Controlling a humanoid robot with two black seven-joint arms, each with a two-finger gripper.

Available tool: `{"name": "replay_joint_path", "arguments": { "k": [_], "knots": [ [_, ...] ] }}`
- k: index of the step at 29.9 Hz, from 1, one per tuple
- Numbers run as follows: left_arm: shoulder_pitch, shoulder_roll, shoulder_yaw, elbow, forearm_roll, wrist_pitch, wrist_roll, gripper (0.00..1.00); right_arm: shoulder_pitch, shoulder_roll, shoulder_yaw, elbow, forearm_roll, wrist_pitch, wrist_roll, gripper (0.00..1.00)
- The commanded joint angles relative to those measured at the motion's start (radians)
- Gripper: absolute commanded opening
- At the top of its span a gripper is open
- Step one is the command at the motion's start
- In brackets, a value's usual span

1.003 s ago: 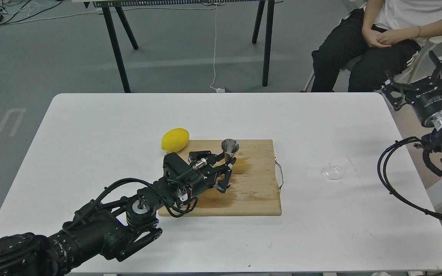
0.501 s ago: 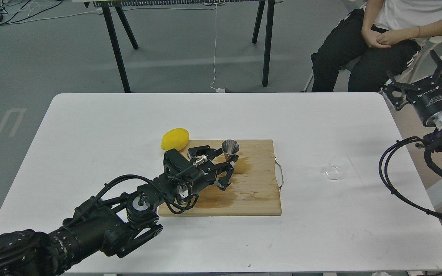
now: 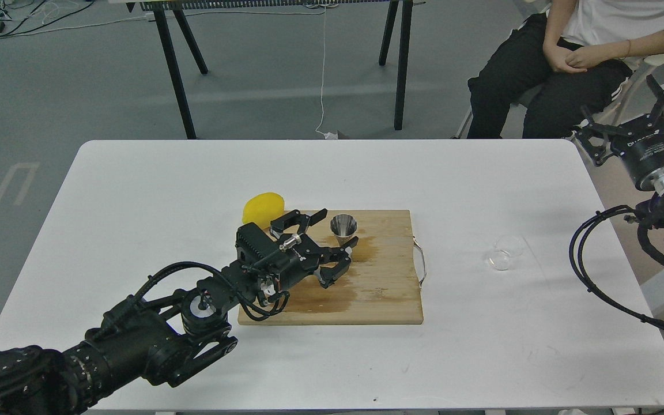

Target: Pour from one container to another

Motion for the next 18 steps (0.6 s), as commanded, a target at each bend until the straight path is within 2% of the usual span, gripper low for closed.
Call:
{"name": "replay_joint_path", "arguments": {
  "k": [1, 4, 9, 15, 18],
  "knots": [
    [0.001, 0.004, -0.005, -0.013, 0.000, 0.022, 0.000, 0.89, 0.000, 0.000, 0.000, 0.000, 0.000, 0.000, 0.000, 1.00],
    [0.002, 0.000, -0.005, -0.014, 0.000, 0.042, -0.001, 0.94, 0.000, 0.000, 0.000, 0.000, 0.000, 0.000, -0.002, 1.00],
    [-0.001, 0.007, -0.013, -0.059, 0.000, 0.042, -0.005, 0.95, 0.000, 0.000, 0.000, 0.000, 0.000, 0.000, -0.002, 1.00],
    [-0.002, 0.087, -0.091, -0.289, 0.000, 0.042, -0.002, 0.99, 0.000, -0.002, 0.001, -0.008, 0.000, 0.000, -0.002, 1.00],
    [-0.007, 0.116, -0.174, -0.345, 0.000, 0.042, 0.000, 0.99, 0.012, -0.008, 0.007, -0.035, 0.002, 0.000, 0.000, 1.00]
  ]
}}
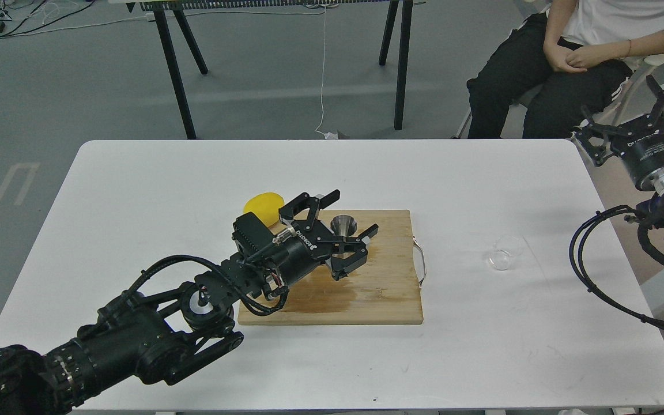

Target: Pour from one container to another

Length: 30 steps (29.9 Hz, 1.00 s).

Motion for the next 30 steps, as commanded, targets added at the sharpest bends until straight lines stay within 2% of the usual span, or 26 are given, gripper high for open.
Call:
{"name": "replay_joint_path", "arguments": {
  "k": [1, 3, 6, 8, 10, 12, 14, 15, 17, 19, 23, 27, 30],
  "knots": [
    [-0.007, 0.030, -0.106, -0.062, 0.000, 0.000, 0.002, 0.99, 0.013, -0.013, 0.008, -0.028, 0.000, 0.000, 0.002, 1.00],
    [-0.033, 0.033, -0.164, -0.065, -0.012, 0.000, 0.001, 0.99, 0.020, -0.022, 0.007, -0.030, 0.002, 0.000, 0.002, 1.00],
    [-0.098, 0.068, -0.183, -0.068, -0.257, -0.024, -0.011, 1.00, 0.022, -0.061, 0.007, -0.030, 0.002, 0.000, -0.001, 1.00],
    [-0.128, 0.100, -0.189, -0.070, -0.403, -0.070, -0.050, 1.00, 0.027, -0.105, 0.007, -0.034, 0.000, 0.000, 0.000, 1.00],
    [-0.148, 0.117, -0.211, -0.070, -0.564, -0.119, -0.119, 1.00, 0.034, -0.121, 0.008, -0.034, 0.000, 0.000, 0.002, 1.00],
    [-0.159, 0.129, -0.258, -0.070, -0.751, -0.199, -0.195, 1.00, 0.040, -0.121, 0.008, -0.036, 0.002, 0.000, 0.000, 1.00],
    [-0.162, 0.160, -0.344, -0.070, -0.967, -0.350, -0.252, 1.00, 0.042, -0.118, 0.003, -0.034, 0.002, 0.000, -0.012, 1.00],
    [-0.161, 0.174, -0.397, -0.070, -1.090, -0.456, -0.269, 1.00, 0.042, -0.118, -0.006, -0.034, 0.003, 0.000, -0.017, 1.00],
    [-0.155, 0.182, -0.486, -0.052, -1.306, -0.628, -0.271, 1.00, 0.034, -0.113, -0.012, -0.033, 0.008, 0.000, -0.035, 1.00],
    [-0.147, 0.185, -0.546, -0.009, -1.507, -0.723, -0.268, 1.00, 0.025, -0.099, -0.009, -0.021, 0.043, 0.000, -0.067, 1.00],
    [-0.139, 0.192, -0.567, 0.050, -1.819, -0.744, -0.266, 1.00, -0.051, -0.087, -0.009, 0.050, 0.170, 0.000, -0.100, 1.00],
    [-0.124, 0.220, -0.567, 0.119, -2.107, -0.757, -0.265, 1.00, -0.168, -0.087, 0.010, 0.203, 0.190, 0.000, -0.101, 1.00],
    [-0.109, 0.223, -0.567, 0.172, -2.186, -0.805, -0.262, 1.00, -0.257, -0.082, 0.028, 0.295, 0.190, 0.000, -0.098, 1.00]
  ]
}}
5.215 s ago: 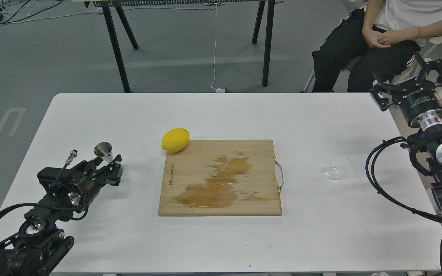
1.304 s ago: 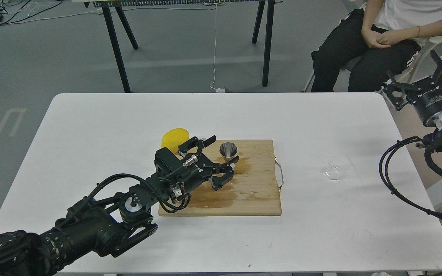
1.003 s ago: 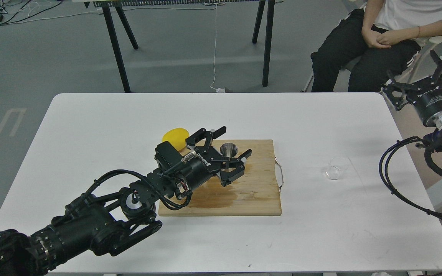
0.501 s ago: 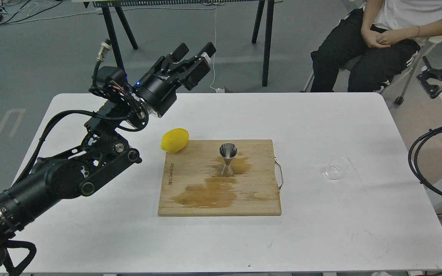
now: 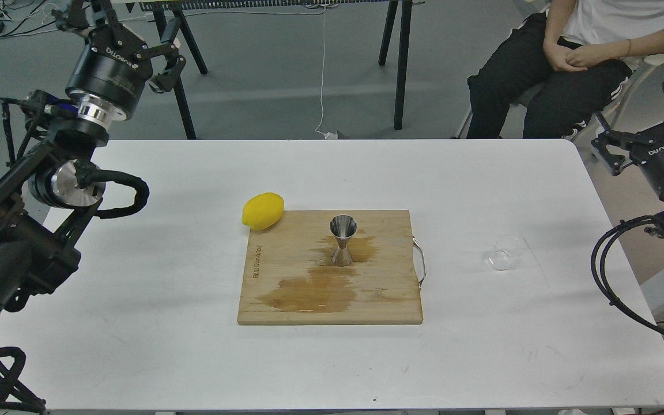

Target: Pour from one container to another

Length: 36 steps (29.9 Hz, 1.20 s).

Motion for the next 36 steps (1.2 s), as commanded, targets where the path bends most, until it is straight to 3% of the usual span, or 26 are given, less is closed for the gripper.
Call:
{"name": "replay_joint_path", "arguments": {
  "k": [1, 6, 10, 18, 25, 36],
  "knots": [
    [0.019, 0.004, -0.001, 0.063, -0.095, -0.060, 0.002, 1.00, -0.114, 0.012, 0.027, 0.116, 0.002, 0.000, 0.005, 1.00],
    [0.061, -0.003, -0.008, 0.085, -0.104, -0.077, -0.006, 1.00, -0.289, 0.064, 0.105, 0.332, 0.002, -0.189, 0.010, 1.00],
    [0.092, -0.008, -0.039, 0.081, -0.109, -0.076, -0.006, 1.00, -0.415, 0.119, 0.151, 0.426, 0.007, -0.210, 0.005, 1.00],
    [0.115, 0.006, -0.039, 0.080, -0.109, -0.070, -0.009, 1.00, -0.595, 0.300, 0.140, 0.467, 0.010, -0.223, 0.002, 1.00],
    [0.117, 0.044, -0.039, 0.078, -0.109, -0.065, -0.007, 1.00, -0.589, 0.415, 0.152, 0.451, 0.009, -0.303, 0.010, 1.00],
    [0.131, 0.099, -0.037, 0.072, -0.109, -0.073, -0.007, 1.00, -0.440, 0.426, 0.133, 0.323, 0.006, -0.469, 0.013, 1.00]
  ]
}}
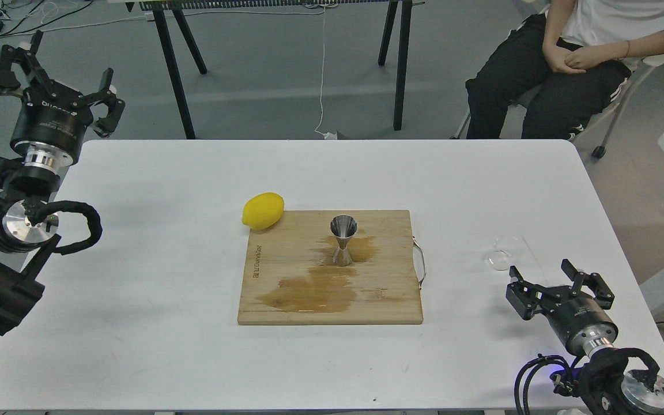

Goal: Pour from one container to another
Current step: 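Move the right gripper to the clear glass and grasp it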

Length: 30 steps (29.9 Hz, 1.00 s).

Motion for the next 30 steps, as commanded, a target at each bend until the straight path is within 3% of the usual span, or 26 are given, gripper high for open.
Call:
{"name": "replay_joint_path", "arguments": {
  "k": [1, 18, 30],
  "knots": [
    [0.002, 0.013, 0.001, -0.001, 0.000, -0.003, 0.000, 1.00, 0.036, 0.003, -0.007, -0.025, -0.002, -0.036, 0.002, 1.00],
    [0.005, 0.018, 0.008, -0.001, 0.000, -0.004, -0.003, 1.00, 0.200, 0.022, -0.073, -0.246, -0.002, -0.041, 0.005, 0.97],
    [0.003, 0.018, 0.011, -0.001, 0.002, 0.005, -0.002, 1.00, 0.282, 0.026, -0.075, -0.349, -0.002, -0.038, 0.005, 0.83]
  ]
}}
